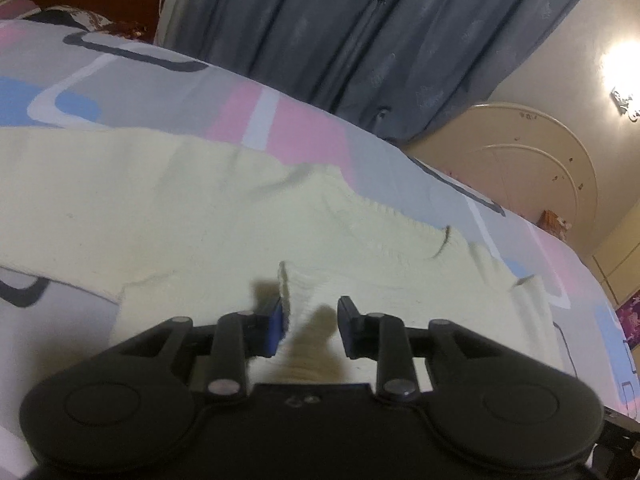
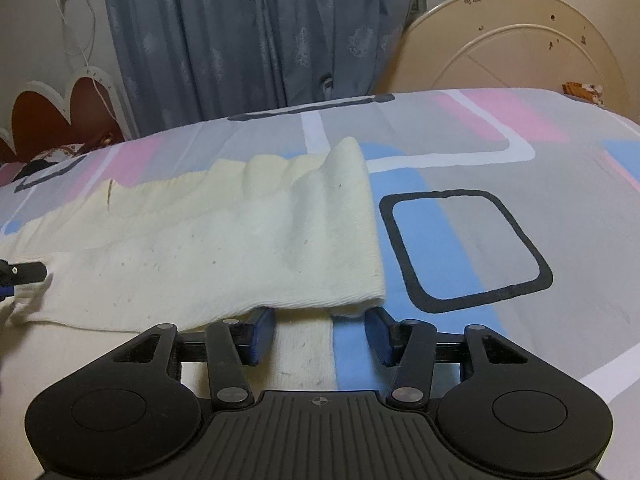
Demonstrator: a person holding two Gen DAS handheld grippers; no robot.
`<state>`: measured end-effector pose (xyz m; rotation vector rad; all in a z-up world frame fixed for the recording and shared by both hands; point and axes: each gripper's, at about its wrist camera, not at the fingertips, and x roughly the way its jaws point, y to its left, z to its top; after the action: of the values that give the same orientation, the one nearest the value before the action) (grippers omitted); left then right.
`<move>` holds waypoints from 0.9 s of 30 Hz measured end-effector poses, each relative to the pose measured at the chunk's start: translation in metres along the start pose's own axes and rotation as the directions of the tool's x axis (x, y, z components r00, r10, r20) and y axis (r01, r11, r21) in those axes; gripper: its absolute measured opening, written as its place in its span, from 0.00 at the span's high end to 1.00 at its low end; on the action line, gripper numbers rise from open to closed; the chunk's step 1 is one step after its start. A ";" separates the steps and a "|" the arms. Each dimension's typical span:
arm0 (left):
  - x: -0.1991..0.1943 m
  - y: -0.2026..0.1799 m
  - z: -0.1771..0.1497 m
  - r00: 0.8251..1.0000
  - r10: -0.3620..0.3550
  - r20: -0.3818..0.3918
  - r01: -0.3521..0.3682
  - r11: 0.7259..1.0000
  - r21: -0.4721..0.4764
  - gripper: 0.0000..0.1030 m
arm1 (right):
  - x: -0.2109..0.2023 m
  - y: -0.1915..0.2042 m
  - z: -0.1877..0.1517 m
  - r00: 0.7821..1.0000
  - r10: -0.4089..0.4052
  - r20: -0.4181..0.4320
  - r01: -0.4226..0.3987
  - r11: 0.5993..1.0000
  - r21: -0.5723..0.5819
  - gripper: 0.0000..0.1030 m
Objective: Fold small clothes
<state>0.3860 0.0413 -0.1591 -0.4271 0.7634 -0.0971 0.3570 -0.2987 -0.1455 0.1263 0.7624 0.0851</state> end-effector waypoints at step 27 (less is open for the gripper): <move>0.004 0.040 0.028 0.989 0.138 0.045 -0.141 0.988 0.064 0.96 | 0.002 -0.018 0.003 0.999 -0.036 0.019 0.034 0.995 0.092 0.90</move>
<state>0.4054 0.0859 -0.1602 -0.3100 0.7462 0.0169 0.3610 -0.3164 -0.1475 0.2004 0.7475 0.0159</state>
